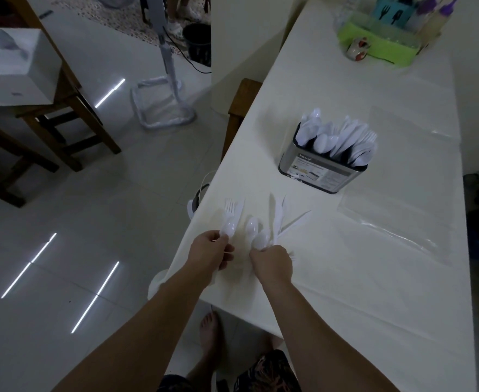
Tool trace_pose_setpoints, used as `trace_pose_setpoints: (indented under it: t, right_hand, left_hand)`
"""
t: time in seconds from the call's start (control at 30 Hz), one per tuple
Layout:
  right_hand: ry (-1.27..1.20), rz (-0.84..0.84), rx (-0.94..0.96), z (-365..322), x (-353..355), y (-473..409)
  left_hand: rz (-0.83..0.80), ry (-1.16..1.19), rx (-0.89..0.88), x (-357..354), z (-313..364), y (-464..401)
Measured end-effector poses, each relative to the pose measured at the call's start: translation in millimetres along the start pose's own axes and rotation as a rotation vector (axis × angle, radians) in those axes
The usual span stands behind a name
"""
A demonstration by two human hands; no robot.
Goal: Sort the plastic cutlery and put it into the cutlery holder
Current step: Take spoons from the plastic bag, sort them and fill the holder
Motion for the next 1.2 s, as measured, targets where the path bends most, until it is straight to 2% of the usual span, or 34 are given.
trace_pose_setpoints:
  t: [0.3, 0.57, 0.7, 0.83, 0.93, 1.0, 1.2]
  right_hand:
    - [0.086, 0.088, 0.127, -15.3, -8.5, 7.5]
    - [0.177, 0.119, 0.132, -26.4, -6.3, -2.8]
    - [0.134, 0.019, 0.109, -25.4, -5.1, -7.0]
    - [-0.131, -0.109, 0.095, -27.1, 4.4, -1.1]
    - [-0.328, -0.246, 0.100, -29.2, 16.0, 10.5]
    - [-0.336, -0.306, 0.114, -31.3, 20.2, 20.3]
    - [-0.319, -0.329, 0.111, -31.5, 29.8, 26.0]
  left_hand:
    - [0.013, 0.015, -0.005, 0.8, 2.4, 3.2]
    - [0.034, 0.010, -0.012, 5.6, 1.9, 3.7]
    - [0.035, 0.036, -0.007, 1.3, 3.0, 3.7]
    - [0.047, 0.062, -0.004, -2.4, 7.0, 1.4]
    - [0.035, -0.012, -0.038, -6.1, 12.8, 1.0]
    - [-0.010, -0.060, -0.047, -10.3, 16.6, 0.9]
    - [-0.230, 0.135, -0.007, -28.2, 28.4, 11.4]
Point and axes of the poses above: each hand's wrist, its own y-axis away from the middle knuckle, its own x-axis out of the back of the hand, z = x × y, the point moved 2 cm from there along -y, towards the middle knuckle, and after that the axes turned 11 degrees about -x, right-handed, at the moved point
